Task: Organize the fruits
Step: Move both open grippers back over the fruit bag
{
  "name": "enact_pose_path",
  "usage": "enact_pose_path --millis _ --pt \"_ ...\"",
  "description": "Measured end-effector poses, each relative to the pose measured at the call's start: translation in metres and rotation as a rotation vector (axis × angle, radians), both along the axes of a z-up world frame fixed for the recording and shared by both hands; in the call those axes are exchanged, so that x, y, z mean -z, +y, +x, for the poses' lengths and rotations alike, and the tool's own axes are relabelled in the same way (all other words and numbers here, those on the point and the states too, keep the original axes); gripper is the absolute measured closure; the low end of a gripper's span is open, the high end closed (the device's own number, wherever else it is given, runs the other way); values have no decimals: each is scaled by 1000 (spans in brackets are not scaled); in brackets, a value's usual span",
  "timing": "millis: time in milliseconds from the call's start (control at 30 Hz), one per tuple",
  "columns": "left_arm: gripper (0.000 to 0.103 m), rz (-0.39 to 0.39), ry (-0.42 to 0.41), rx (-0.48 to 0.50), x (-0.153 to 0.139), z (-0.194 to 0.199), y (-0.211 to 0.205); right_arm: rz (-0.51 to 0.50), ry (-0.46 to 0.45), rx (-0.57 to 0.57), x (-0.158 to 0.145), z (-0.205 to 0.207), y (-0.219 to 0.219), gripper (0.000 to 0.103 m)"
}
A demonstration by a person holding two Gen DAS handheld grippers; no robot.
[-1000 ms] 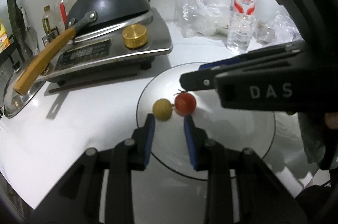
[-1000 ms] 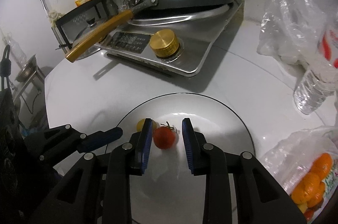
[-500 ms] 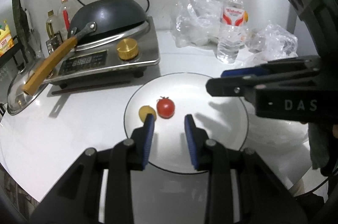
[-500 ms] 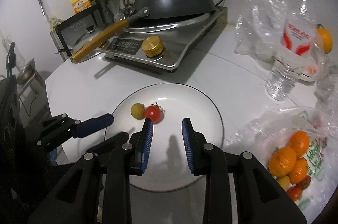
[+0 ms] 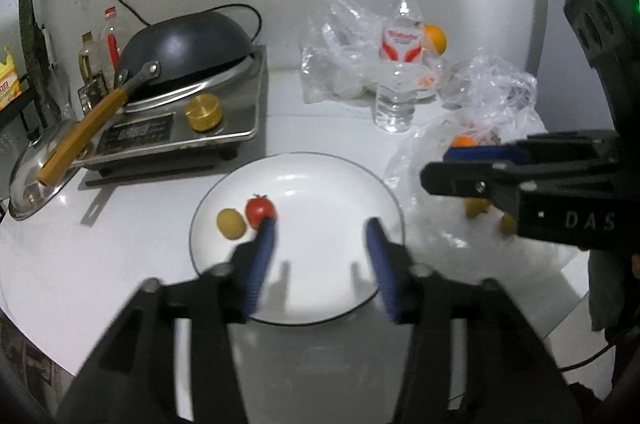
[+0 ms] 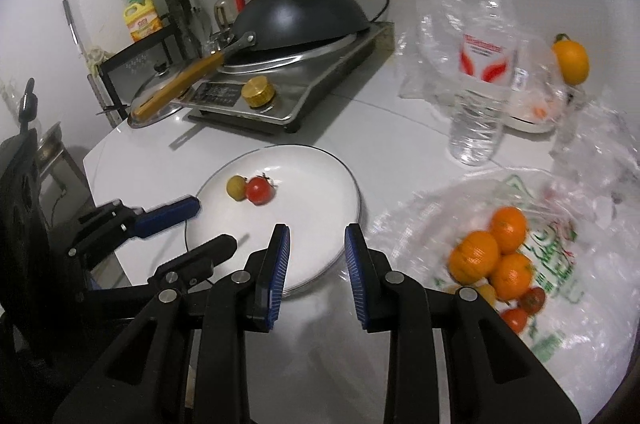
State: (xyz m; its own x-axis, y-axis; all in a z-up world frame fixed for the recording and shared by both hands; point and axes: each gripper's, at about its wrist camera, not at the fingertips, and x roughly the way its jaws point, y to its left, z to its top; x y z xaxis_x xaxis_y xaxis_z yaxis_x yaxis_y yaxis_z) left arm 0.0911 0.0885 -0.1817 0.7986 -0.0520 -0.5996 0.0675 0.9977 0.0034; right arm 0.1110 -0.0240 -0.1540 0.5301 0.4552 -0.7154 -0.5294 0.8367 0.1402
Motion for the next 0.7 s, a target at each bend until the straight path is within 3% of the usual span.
enact_pose_path --millis 700 --pt "50 57 25 97 -6 -2 -86 21 -25 119 0 -33 -99 73"
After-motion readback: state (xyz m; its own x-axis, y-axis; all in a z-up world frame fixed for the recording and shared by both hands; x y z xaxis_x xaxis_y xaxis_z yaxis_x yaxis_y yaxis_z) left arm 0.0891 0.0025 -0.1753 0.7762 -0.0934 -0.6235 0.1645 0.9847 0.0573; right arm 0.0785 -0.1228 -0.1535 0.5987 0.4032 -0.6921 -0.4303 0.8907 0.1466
